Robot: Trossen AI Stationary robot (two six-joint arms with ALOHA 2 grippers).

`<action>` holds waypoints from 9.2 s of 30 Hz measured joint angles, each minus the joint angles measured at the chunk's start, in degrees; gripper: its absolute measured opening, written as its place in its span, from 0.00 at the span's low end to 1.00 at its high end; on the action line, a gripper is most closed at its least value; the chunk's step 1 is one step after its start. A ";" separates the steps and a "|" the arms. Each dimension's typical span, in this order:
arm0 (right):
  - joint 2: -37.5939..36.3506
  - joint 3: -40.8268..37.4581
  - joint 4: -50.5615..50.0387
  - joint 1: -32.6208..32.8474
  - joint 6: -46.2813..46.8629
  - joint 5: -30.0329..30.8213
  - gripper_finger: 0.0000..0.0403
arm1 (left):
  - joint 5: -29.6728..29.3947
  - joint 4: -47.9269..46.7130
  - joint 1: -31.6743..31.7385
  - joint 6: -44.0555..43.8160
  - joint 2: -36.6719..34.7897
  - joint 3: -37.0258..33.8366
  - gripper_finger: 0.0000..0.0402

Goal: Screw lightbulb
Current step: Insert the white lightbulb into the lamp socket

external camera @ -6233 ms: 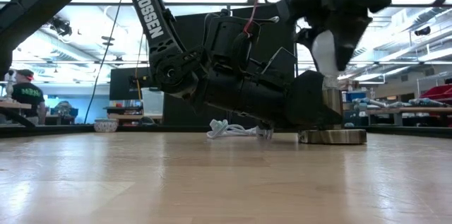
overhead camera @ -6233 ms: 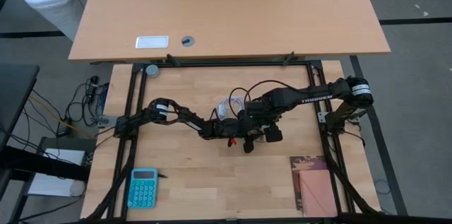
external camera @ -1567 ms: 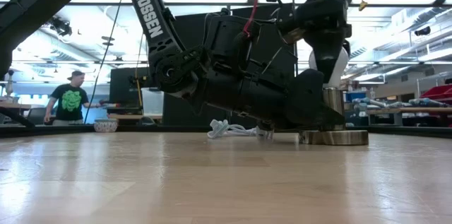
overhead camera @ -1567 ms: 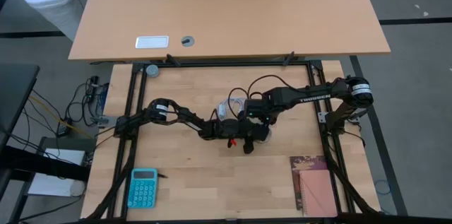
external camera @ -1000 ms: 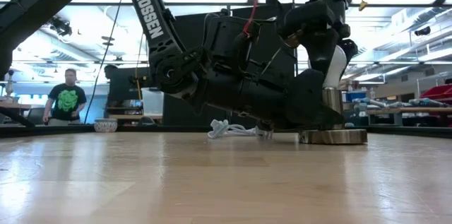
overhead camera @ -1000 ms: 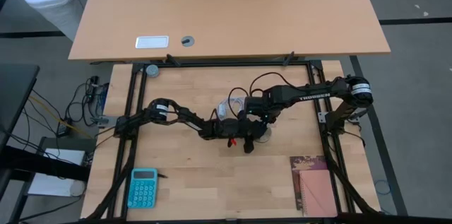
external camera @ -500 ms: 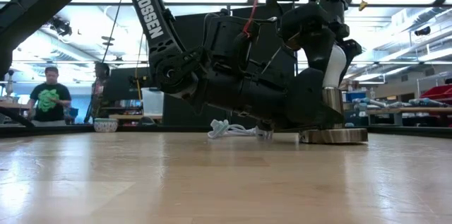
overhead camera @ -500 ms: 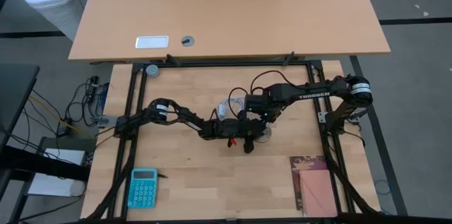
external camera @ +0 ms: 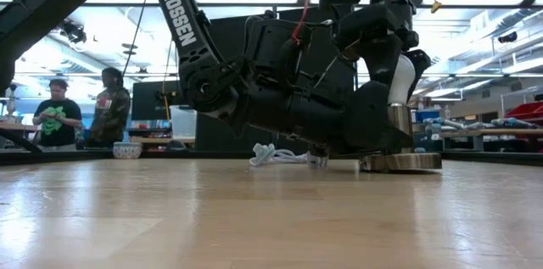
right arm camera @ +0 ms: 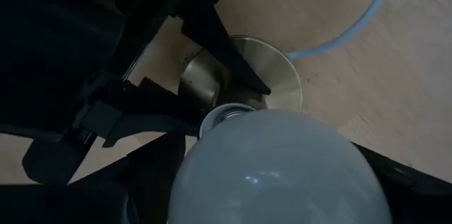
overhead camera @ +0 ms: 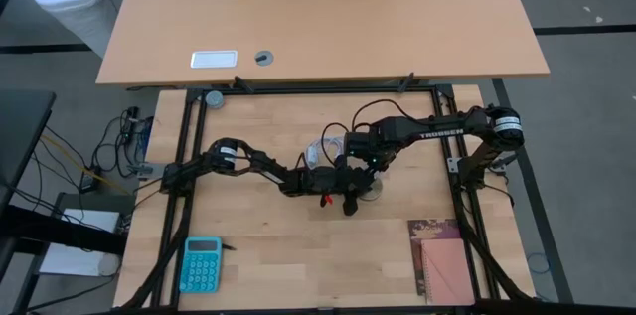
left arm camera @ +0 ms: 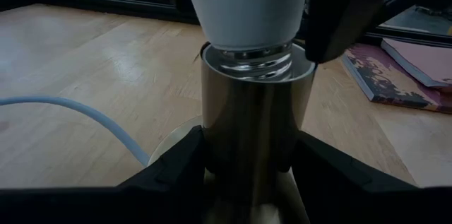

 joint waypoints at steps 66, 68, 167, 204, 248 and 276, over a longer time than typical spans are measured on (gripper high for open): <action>-4.96 0.90 0.16 1.38 -3.34 5.22 0.77 | 0.02 -0.42 0.00 0.20 -0.02 0.02 0.48; -4.99 1.88 0.23 1.66 -3.41 5.24 0.77 | 0.00 -0.42 -0.02 0.20 -0.02 0.02 0.48; 3.26 4.15 -0.93 -3.56 -38.57 -3.62 0.63 | -1.25 -1.91 -0.02 0.72 -0.11 0.02 0.48; 3.20 4.17 -4.30 0.03 -40.42 0.00 0.64 | -3.36 -2.13 0.22 0.22 -0.02 0.02 0.48; 3.19 4.07 -2.61 2.13 -3.98 11.87 0.72 | -17.05 -0.66 -2.49 -3.93 0.09 -0.09 0.48; -1.11 4.15 -2.45 2.75 -39.23 9.48 0.82 | -16.54 -1.95 -2.38 -3.63 -0.02 0.02 0.48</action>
